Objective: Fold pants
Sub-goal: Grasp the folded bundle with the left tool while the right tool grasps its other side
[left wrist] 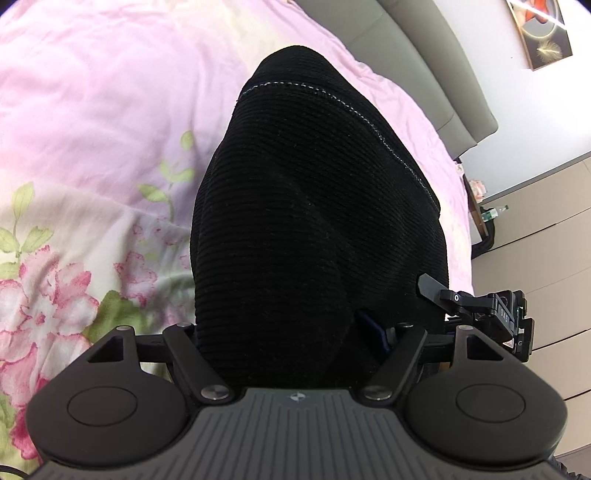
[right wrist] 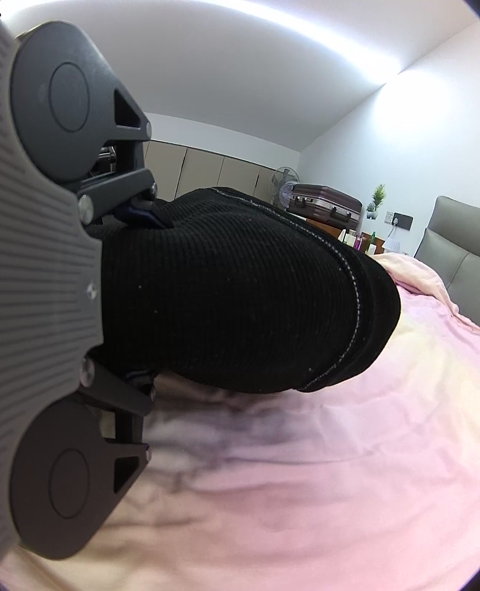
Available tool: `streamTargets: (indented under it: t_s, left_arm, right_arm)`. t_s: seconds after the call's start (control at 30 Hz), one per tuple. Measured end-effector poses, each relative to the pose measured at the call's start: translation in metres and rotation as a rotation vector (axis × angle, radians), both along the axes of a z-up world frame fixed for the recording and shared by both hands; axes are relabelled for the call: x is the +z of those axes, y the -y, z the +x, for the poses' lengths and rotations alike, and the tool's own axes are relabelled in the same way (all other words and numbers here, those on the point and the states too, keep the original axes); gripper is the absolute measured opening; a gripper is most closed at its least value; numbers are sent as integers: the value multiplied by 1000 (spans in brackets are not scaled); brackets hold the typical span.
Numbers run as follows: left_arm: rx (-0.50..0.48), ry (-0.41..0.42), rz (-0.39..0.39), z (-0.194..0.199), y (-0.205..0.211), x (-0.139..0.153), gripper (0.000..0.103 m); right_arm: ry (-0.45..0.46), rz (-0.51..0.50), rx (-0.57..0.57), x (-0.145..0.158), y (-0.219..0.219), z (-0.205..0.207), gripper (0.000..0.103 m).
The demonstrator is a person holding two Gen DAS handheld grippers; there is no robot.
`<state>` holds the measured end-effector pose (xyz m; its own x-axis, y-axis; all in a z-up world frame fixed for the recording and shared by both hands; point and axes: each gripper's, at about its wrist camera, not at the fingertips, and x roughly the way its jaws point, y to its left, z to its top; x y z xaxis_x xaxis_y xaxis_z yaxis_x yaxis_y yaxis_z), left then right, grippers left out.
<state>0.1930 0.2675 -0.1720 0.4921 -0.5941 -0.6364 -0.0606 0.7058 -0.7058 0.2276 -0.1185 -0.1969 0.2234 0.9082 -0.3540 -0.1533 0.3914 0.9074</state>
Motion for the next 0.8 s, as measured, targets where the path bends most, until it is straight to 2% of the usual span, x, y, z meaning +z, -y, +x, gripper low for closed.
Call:
streamTargets:
  t_s: [0.37,0.8]
  left_arm:
    - [6,94,4,-31,-3,51,85]
    - [67,228,73,-75,-38,161,85]
  right_arm:
    - [84,16,2,64,-2,-17,64]
    - [223,80,51,165,-59,-25,64]
